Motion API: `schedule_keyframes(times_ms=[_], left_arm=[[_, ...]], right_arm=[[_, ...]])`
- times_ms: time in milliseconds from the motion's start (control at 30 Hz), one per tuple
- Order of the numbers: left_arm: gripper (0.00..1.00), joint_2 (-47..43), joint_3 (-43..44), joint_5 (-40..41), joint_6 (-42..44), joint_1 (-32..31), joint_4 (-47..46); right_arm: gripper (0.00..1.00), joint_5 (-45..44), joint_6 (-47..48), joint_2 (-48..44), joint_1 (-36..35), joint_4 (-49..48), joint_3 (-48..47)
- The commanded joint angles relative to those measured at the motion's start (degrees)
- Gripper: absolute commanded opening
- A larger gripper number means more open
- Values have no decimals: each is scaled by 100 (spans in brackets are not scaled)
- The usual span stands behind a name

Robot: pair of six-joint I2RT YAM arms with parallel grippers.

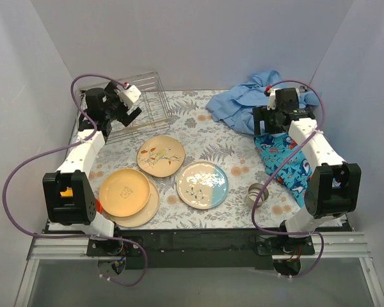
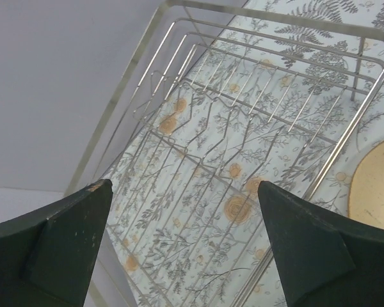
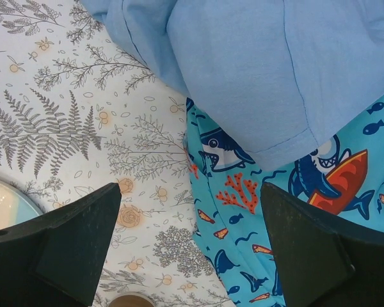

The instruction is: Load the mixed dishes into the dish rack

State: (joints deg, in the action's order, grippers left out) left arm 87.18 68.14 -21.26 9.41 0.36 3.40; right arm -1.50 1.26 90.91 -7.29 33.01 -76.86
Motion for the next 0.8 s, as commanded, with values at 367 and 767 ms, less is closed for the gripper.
schedule_keyframes(times_ms=[367, 767], left_arm=[[98, -368, -56, -212, -448, -1538, 995], [68, -105, 130, -397, -1669, -2049, 2392]], right_arm=[[98, 501, 261, -135, -62, -50, -180], [53, 2927, 1913, -188, -878, 170, 232]])
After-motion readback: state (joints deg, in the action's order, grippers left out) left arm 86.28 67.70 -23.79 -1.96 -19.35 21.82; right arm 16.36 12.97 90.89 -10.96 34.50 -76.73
